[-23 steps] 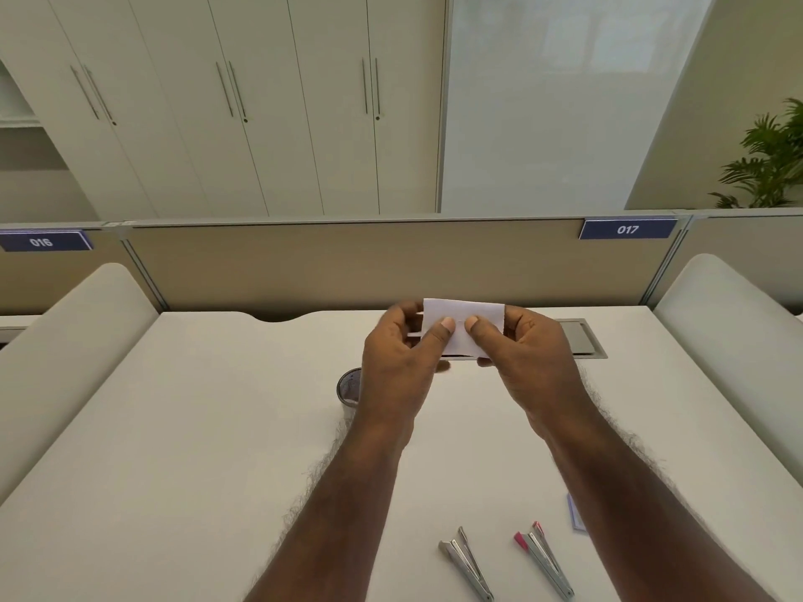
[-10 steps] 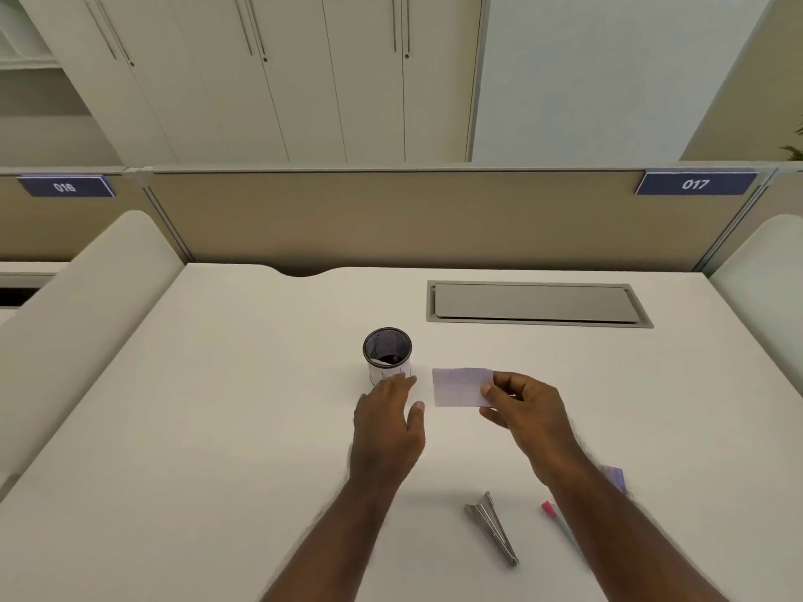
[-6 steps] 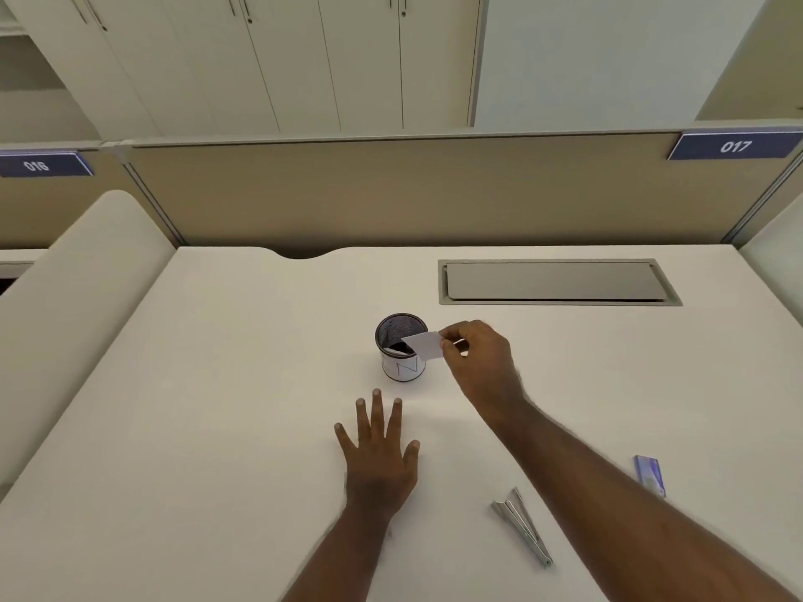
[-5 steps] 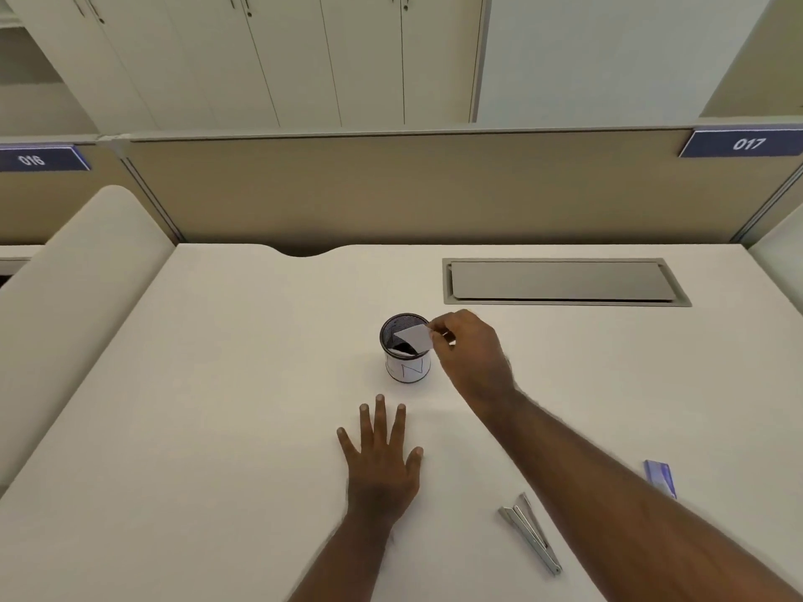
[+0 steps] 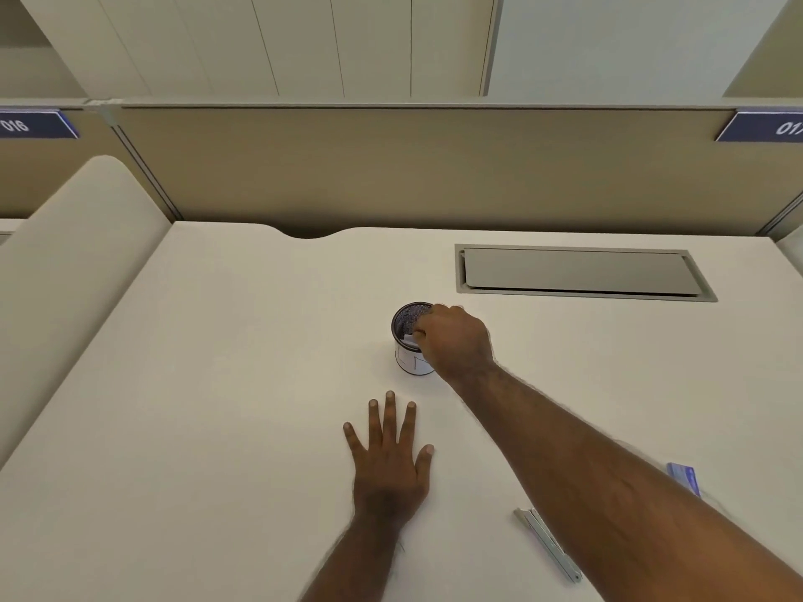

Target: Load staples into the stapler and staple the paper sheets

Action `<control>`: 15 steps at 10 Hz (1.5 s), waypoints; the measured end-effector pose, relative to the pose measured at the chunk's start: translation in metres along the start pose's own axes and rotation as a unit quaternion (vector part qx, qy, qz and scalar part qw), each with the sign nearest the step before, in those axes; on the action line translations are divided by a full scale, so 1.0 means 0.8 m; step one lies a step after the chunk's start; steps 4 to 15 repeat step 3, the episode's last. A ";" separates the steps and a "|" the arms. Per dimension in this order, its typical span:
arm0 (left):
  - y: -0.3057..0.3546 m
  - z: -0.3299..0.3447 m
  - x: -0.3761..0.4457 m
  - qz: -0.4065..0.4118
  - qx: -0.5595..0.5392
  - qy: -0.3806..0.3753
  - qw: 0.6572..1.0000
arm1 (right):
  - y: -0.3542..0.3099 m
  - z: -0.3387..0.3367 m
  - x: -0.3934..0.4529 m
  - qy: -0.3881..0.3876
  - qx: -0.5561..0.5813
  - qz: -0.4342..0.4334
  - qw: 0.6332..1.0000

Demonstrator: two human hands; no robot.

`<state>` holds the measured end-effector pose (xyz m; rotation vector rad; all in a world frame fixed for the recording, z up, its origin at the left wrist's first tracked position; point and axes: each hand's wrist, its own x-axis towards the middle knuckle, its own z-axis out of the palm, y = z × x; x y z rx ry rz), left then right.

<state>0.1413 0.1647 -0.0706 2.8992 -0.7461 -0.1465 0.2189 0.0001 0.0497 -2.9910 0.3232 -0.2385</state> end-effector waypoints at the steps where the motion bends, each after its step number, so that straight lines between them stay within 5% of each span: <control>1: 0.000 0.001 -0.001 -0.001 -0.001 0.000 1.000 | 0.004 -0.002 -0.004 -0.002 0.015 0.007 1.000; 15: 0.002 -0.001 -0.001 -0.001 -0.005 0.012 1.000 | 0.020 -0.022 -0.040 0.034 0.081 0.020 0.996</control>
